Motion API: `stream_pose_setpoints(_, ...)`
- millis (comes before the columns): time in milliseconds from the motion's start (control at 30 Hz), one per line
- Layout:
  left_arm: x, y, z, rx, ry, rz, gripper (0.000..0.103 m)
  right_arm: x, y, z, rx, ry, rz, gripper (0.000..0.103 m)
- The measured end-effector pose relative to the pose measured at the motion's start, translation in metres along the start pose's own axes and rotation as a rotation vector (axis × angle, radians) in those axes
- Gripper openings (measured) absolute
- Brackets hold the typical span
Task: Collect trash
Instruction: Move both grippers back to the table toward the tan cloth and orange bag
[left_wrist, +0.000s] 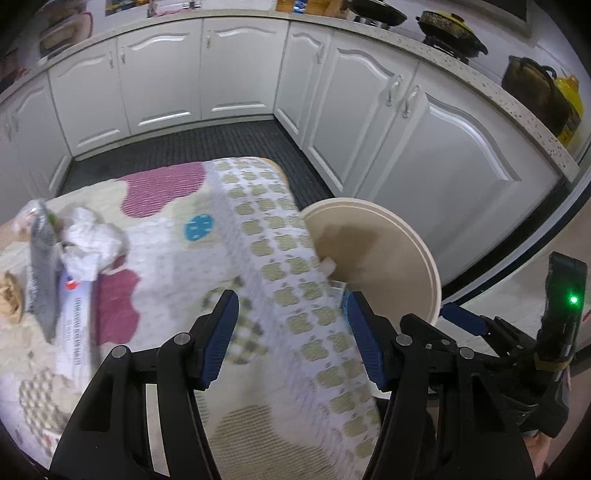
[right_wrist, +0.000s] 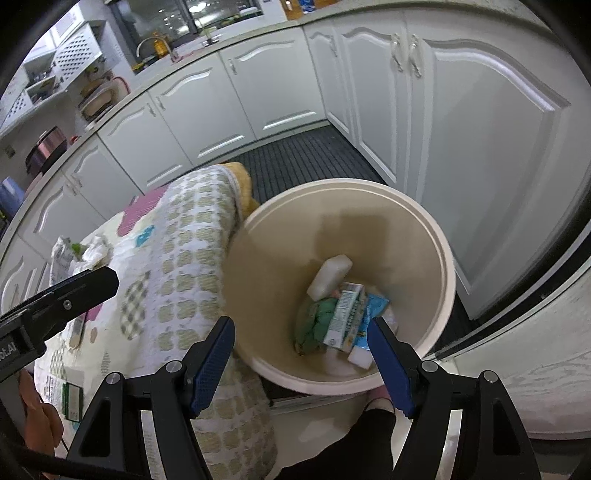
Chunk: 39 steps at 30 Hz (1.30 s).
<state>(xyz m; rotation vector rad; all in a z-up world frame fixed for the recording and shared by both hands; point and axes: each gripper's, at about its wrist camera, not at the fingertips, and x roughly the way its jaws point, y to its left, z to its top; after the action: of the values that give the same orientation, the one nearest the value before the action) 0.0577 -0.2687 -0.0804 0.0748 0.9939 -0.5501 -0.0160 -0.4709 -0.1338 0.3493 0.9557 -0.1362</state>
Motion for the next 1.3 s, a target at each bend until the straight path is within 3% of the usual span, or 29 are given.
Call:
stream_pose_setpoints(367, -0.045, 0.071, -0.015, -0.051, -0.041, 0.109, 0.060, 0.001, 0.060, 0.001, -0.087, 0.001, 0.085, 0.072)
stream_pose_setpoints(733, -0.083, 0.190, -0.047, -0.154, -0.060, 0.277, 0.060, 0.014, 0.133, 0.003, -0.175, 0.026, 0.191, 0.072)
stream_pose_setpoints(933, -0.088, 0.242, -0.056, -0.204, -0.098, 0.284, 0.060, 0.024, 0.175, 0.008, -0.223, 0.048, 0.258, 0.072)
stream_pose_setpoints(1067, -0.079, 0.267, -0.054, -0.201, -0.093, 0.301, 0.060, 0.031, 0.202, 0.011, -0.266, 0.057, 0.270, 0.072)
stream_pose_setpoints(1300, -0.053, 0.293, -0.041, -0.216, -0.069, 0.266, 0.060, 0.043, 0.238, 0.026, -0.297, 0.055, 0.323, 0.072)
